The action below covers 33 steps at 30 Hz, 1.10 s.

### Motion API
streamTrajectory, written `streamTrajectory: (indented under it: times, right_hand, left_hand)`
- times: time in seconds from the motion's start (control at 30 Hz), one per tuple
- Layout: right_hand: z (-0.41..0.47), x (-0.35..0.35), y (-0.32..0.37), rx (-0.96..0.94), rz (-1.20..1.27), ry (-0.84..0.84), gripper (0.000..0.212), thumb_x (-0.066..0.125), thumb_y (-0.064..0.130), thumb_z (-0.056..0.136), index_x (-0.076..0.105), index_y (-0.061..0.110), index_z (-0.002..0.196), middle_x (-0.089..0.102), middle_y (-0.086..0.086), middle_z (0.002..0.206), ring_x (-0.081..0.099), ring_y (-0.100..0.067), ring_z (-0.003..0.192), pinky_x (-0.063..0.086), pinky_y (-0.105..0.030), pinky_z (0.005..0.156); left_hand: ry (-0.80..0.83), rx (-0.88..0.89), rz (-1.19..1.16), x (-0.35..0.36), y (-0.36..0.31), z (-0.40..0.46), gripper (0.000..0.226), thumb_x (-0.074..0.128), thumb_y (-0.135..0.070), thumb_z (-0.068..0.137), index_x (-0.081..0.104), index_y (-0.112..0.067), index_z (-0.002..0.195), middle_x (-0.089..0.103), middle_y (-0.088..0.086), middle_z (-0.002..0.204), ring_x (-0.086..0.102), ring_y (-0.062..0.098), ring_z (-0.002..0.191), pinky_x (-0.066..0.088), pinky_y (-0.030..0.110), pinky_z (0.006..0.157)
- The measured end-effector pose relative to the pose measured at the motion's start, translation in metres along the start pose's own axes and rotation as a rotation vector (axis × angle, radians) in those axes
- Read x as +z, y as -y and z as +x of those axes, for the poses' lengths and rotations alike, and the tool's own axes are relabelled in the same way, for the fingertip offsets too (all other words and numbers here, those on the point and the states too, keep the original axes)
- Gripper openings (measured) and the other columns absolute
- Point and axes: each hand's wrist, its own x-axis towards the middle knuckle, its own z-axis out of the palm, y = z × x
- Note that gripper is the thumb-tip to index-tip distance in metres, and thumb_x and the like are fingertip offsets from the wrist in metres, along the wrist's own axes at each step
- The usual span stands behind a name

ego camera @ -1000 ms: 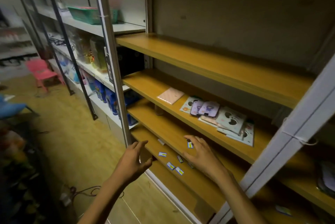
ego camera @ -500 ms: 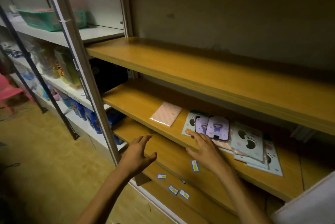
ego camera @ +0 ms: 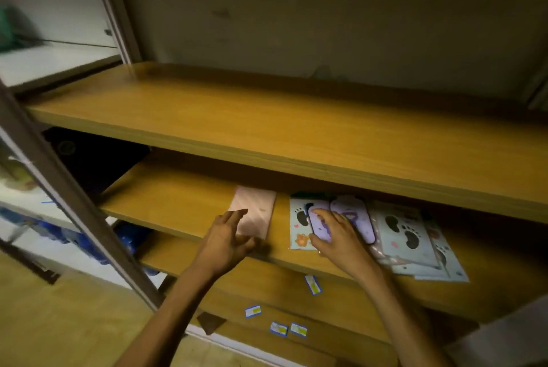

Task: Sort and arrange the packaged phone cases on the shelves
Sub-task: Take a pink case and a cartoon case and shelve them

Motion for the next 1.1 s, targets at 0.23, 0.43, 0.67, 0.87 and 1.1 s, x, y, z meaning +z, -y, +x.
streamTrajectory:
  times: [0.23,0.43,0.67,0.87,1.1]
  right_hand:
    - [0.0,0.005,-0.004,0.195,-0.181,-0.229,0.057,0.069,0.029,0.084,0.05,0.014,0.135,0.054,-0.009,0.134,0.046,-0.028,0.124,0.037,-0.036,0.102]
    - [-0.012,0.007,-0.014,0.427,-0.356,-0.329,0.075,0.067,0.049,0.081,0.041,0.012,0.14,0.046,-0.011,0.14,0.038,-0.029,0.129,0.03,-0.039,0.104]
    - [-0.011,0.013,-0.02,0.536,-0.43,-0.364,0.089,0.064,0.062,0.076,0.035,0.008,0.142,0.042,-0.014,0.142,0.036,-0.031,0.13,0.028,-0.041,0.106]
    - [-0.01,0.013,-0.021,0.559,-0.432,-0.368,0.09,0.064,0.065,0.073,0.035,0.011,0.14,0.045,-0.012,0.139,0.037,-0.03,0.126,0.029,-0.04,0.104]
    - [-0.015,0.013,-0.026,0.521,-0.451,-0.385,0.09,0.061,0.069,0.073,0.037,0.011,0.138,0.048,-0.011,0.137,0.039,-0.029,0.124,0.03,-0.04,0.102]
  left_hand:
    - [-0.037,0.098,0.009,0.005,0.034,0.04,0.078,0.07,-0.052,0.077,0.042,-0.017,0.14,0.049,0.005,0.139,0.039,0.024,0.126,0.04,0.038,0.099]
    - [-0.027,-0.036,0.129,0.022,0.047,0.051,0.101,0.062,-0.075,0.067,0.034,-0.016,0.144,0.04,0.01,0.145,0.033,0.03,0.132,0.033,0.043,0.106]
    - [-0.024,-0.1,0.112,0.029,0.043,0.05,0.109,0.061,-0.074,0.068,0.019,-0.016,0.15,0.041,0.01,0.148,0.033,0.032,0.134,0.027,0.044,0.108]
    - [-0.014,-0.165,-0.022,0.03,0.039,0.052,0.112,0.075,-0.061,0.064,0.014,-0.024,0.151,0.048,0.012,0.142,0.035,0.033,0.13,0.029,0.044,0.105]
    - [-0.04,-0.212,-0.007,0.031,0.031,0.037,0.112,0.073,-0.066,0.063,0.021,-0.016,0.149,0.041,0.011,0.147,0.03,0.035,0.133,0.027,0.046,0.107]
